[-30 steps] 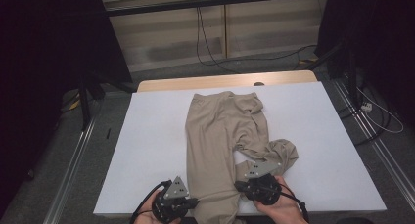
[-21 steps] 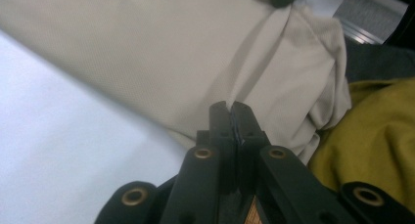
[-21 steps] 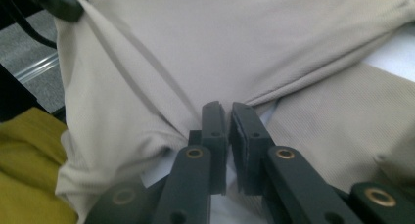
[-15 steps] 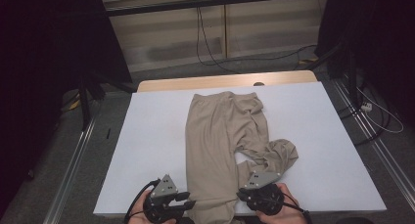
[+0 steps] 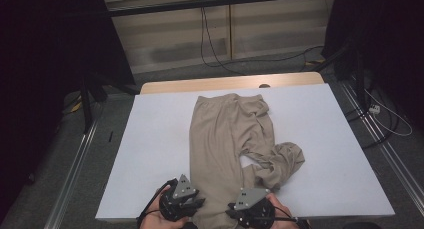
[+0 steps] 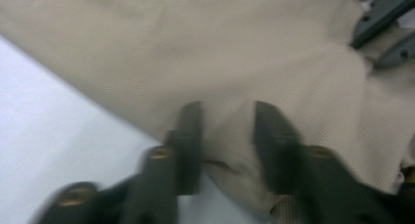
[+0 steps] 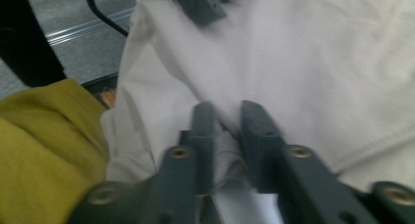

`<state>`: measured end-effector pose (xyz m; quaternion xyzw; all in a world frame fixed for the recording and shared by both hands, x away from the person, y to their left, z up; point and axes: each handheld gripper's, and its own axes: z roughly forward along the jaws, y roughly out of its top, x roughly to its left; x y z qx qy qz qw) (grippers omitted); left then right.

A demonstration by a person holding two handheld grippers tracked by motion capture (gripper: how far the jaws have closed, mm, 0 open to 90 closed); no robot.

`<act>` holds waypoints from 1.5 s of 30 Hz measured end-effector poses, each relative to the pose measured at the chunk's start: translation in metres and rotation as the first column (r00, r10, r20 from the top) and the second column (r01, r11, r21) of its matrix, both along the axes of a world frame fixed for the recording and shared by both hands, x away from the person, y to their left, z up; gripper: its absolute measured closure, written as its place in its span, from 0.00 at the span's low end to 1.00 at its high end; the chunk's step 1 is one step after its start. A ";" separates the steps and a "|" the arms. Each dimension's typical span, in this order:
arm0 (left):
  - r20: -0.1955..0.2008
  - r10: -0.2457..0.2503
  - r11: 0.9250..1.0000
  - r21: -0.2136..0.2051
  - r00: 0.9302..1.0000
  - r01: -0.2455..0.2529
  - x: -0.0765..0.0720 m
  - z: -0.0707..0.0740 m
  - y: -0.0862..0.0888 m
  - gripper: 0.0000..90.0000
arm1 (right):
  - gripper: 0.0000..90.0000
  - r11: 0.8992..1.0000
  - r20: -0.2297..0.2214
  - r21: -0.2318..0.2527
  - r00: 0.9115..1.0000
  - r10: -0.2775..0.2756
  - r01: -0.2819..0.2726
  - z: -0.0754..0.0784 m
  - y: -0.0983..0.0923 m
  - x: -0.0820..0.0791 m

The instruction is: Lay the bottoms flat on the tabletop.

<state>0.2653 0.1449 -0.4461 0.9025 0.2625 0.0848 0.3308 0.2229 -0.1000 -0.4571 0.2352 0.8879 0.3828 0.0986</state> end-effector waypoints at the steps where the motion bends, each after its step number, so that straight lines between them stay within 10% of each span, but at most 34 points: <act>1: 0.000 0.008 1.000 0.003 1.000 -0.008 -0.001 0.000 0.000 0.99 | 0.96 1.000 -0.008 -0.006 1.000 -0.006 0.006 0.000 -0.002 -0.002; 17: -0.065 0.034 0.997 -0.071 0.997 -0.039 -0.007 0.008 0.022 1.00 | 0.86 0.998 -0.068 0.053 0.997 0.032 -0.028 0.004 -0.010 -0.022; 21: -0.045 0.052 0.991 -0.120 0.998 -0.057 -0.004 0.008 0.027 0.87 | 0.75 0.994 -0.044 0.090 0.997 -0.064 0.067 0.012 -0.027 -0.010; 28: 0.010 0.093 0.985 -0.144 0.996 -0.091 0.001 0.011 0.028 0.60 | 0.54 0.954 0.008 0.049 0.955 -0.296 0.295 0.013 -0.060 0.017; 38: 0.077 0.158 0.974 -0.176 0.984 -0.143 0.009 0.014 0.031 0.28 | 0.27 0.905 0.114 -0.005 0.900 -0.422 0.425 0.006 -0.080 0.037; 45: 0.069 0.164 0.970 -0.195 0.984 -0.147 0.009 0.015 0.032 0.25 | 0.14 0.913 0.093 -0.054 0.912 -0.399 0.405 -0.006 -0.072 0.048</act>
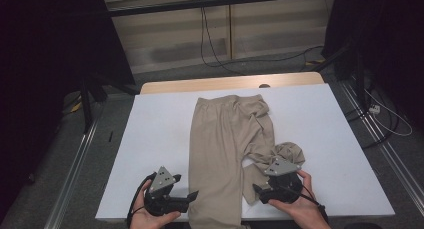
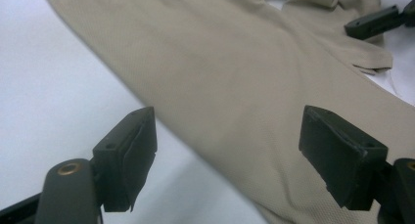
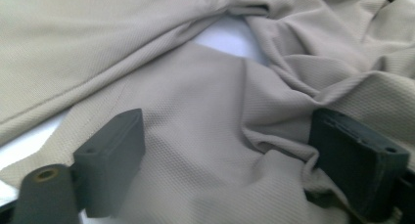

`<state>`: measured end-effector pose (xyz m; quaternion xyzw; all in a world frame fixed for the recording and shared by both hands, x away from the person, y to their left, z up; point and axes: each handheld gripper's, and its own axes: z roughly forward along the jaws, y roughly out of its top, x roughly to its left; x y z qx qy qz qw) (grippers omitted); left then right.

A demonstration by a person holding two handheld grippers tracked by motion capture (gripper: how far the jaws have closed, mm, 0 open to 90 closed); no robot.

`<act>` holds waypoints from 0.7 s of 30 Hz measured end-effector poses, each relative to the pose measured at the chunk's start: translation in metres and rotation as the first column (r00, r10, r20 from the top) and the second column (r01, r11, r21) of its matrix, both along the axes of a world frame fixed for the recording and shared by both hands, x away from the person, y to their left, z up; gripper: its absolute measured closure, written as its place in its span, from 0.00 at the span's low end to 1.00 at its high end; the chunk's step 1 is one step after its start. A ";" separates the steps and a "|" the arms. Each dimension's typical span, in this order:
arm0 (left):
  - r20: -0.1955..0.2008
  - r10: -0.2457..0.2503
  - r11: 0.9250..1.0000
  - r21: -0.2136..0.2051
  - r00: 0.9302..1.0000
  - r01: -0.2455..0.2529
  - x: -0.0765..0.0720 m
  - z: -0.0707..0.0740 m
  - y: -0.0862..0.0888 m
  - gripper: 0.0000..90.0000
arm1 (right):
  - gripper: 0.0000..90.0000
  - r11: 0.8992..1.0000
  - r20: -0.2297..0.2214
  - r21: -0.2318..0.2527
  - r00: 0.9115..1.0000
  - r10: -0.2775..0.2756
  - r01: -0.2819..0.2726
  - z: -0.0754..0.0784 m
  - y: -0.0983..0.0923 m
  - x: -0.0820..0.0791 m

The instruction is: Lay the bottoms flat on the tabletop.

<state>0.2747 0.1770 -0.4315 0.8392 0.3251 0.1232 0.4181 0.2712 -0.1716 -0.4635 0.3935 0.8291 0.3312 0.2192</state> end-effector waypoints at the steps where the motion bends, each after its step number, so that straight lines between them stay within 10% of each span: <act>1: 0.001 0.000 1.000 -0.001 1.000 0.000 0.000 0.000 0.000 0.25 | 0.14 1.000 -0.001 0.007 1.000 -0.004 0.004 -0.001 0.001 0.001; 3: 0.005 0.000 1.000 0.008 1.000 0.000 0.000 0.000 0.000 0.25 | 0.17 1.000 -0.019 0.008 1.000 0.000 0.000 0.000 0.000 0.003; 9: 0.001 0.006 1.000 0.003 1.000 -0.006 0.002 -0.001 0.001 0.25 | 0.78 0.999 -0.001 -0.016 0.999 -0.048 0.048 0.005 -0.013 0.007; 12: -0.001 0.011 1.000 -0.001 1.000 -0.011 0.002 0.000 0.002 0.25 | 0.91 0.999 -0.035 0.006 0.998 -0.044 0.044 0.007 -0.019 0.007; 21: 0.000 0.023 1.000 0.001 1.000 -0.023 0.003 0.000 0.003 0.25 | 0.95 0.997 -0.123 0.068 0.992 0.035 -0.027 0.014 -0.034 -0.027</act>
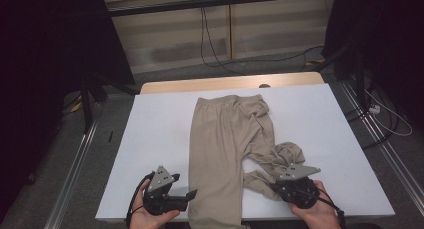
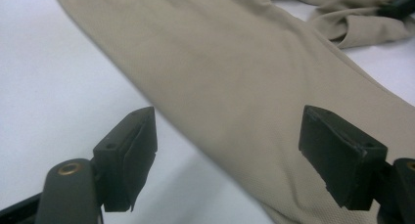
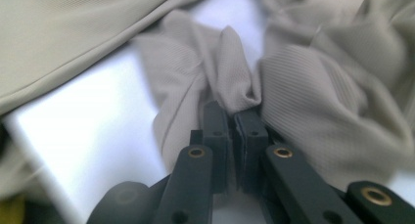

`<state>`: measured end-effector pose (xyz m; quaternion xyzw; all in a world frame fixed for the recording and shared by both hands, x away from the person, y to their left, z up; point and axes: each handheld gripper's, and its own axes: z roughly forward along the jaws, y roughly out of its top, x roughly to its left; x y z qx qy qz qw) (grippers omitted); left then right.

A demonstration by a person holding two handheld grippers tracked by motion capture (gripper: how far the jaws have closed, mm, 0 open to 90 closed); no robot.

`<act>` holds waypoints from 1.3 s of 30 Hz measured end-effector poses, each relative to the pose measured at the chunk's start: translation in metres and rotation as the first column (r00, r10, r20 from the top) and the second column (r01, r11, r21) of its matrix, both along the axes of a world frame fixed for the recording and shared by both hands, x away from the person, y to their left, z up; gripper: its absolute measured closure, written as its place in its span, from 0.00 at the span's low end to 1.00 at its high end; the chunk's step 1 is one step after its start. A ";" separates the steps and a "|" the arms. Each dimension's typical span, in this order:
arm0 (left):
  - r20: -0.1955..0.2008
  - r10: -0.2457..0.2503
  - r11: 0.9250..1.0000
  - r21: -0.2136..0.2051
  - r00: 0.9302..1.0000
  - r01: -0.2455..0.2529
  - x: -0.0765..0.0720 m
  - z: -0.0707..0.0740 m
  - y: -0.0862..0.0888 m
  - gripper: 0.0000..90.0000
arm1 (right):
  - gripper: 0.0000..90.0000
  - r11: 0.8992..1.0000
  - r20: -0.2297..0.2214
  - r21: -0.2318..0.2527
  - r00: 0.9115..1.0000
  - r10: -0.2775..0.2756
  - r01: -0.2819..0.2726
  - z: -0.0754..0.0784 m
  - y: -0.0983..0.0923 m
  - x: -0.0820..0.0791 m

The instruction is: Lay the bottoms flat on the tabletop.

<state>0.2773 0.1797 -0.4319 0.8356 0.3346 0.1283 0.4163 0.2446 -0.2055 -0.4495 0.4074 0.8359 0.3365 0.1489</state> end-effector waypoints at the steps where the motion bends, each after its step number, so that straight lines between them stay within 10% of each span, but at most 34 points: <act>1: 0.000 0.001 1.000 -0.001 1.000 -0.001 0.000 0.000 0.000 0.25 | 0.95 1.000 -0.010 -0.003 1.000 0.009 -0.009 0.000 -0.002 -0.008; 7: 0.001 0.000 1.000 0.006 1.000 0.000 0.001 -0.001 -0.002 0.25 | 0.89 0.996 0.008 0.009 0.996 0.084 -0.085 0.004 0.003 -0.040; 15: 0.000 -0.007 1.000 0.010 1.000 0.007 0.002 -0.001 -0.003 0.25 | 0.48 0.995 0.191 0.101 0.981 -0.030 0.010 0.025 -0.010 -0.025; 21: 0.001 -0.004 1.000 0.003 1.000 0.004 0.002 0.000 -0.002 0.25 | 0.29 0.996 0.071 0.032 0.993 -0.090 0.088 0.007 -0.011 0.007; 28: -0.001 -0.007 1.000 0.005 1.000 0.007 0.002 0.000 -0.003 0.25 | 0.27 0.989 -0.069 0.148 0.998 0.002 0.008 -0.002 0.006 0.009; 35: -0.001 -0.005 1.000 0.001 1.000 0.005 0.002 0.000 -0.002 0.25 | 0.20 0.997 -0.029 0.033 0.998 0.064 -0.063 -0.009 0.030 0.009; 39: 0.001 -0.010 1.000 0.010 1.000 0.010 0.002 0.000 -0.002 0.25 | 0.59 0.999 0.024 -0.027 0.999 0.041 -0.040 -0.006 0.030 0.006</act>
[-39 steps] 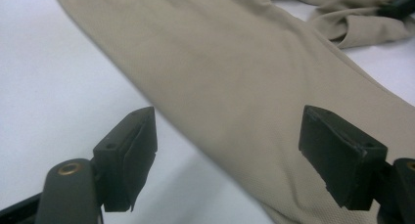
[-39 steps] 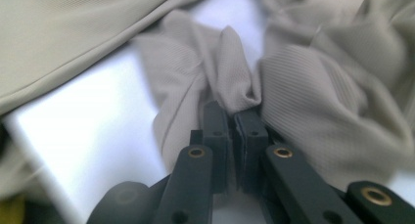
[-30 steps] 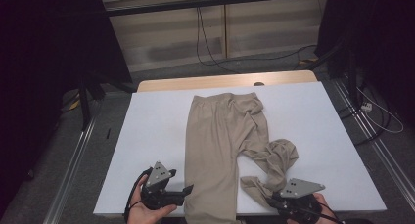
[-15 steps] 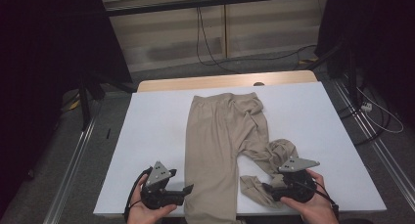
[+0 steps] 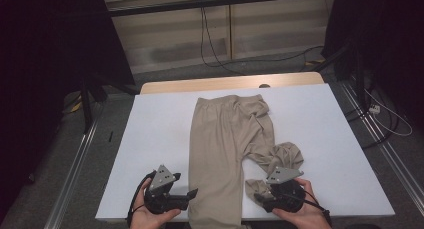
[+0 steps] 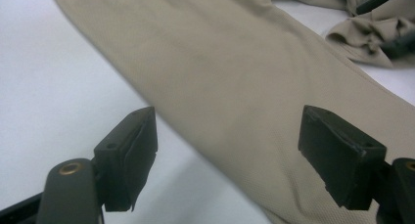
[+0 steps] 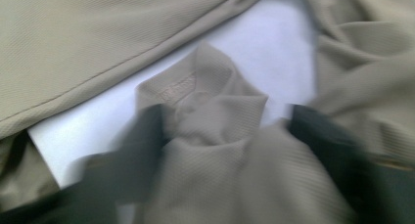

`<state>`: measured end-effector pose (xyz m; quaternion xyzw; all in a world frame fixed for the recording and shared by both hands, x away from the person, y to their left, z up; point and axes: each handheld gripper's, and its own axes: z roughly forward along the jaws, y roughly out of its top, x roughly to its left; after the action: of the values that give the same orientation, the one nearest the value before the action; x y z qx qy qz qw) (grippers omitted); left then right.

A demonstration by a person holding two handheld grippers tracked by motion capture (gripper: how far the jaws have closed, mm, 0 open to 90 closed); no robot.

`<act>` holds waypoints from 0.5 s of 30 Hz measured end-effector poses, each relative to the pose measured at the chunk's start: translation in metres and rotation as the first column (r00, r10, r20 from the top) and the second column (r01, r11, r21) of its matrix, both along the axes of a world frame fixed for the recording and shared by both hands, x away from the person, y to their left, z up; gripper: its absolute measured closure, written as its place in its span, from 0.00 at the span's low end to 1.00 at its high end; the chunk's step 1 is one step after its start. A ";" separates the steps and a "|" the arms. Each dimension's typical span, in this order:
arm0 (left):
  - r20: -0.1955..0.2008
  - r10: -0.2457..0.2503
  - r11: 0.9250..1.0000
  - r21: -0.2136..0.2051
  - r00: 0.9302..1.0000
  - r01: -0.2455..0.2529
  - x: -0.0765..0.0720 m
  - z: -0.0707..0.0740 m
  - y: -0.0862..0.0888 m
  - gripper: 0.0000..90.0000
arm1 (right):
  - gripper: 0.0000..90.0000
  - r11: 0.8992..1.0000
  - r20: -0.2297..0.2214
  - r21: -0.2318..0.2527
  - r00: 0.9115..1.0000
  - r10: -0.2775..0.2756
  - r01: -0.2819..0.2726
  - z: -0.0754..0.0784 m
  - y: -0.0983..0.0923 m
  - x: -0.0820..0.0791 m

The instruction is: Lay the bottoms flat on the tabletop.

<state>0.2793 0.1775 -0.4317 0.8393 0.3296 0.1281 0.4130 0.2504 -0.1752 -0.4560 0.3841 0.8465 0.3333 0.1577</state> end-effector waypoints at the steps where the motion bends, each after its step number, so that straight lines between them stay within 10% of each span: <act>1: -0.004 0.002 1.000 0.000 1.000 -0.002 0.000 0.000 0.000 0.25 | 0.72 1.000 -0.001 0.007 1.000 -0.019 0.019 0.001 -0.004 0.000; 15: -0.003 0.003 1.000 0.002 1.000 -0.003 0.001 -0.001 -0.001 0.25 | 0.85 0.989 -0.072 0.056 0.988 0.139 -0.135 0.006 -0.012 -0.063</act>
<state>0.2800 0.1770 -0.4326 0.8395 0.3312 0.1276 0.4115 0.1876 -0.1867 -0.4503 0.3413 0.8675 0.3498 0.0923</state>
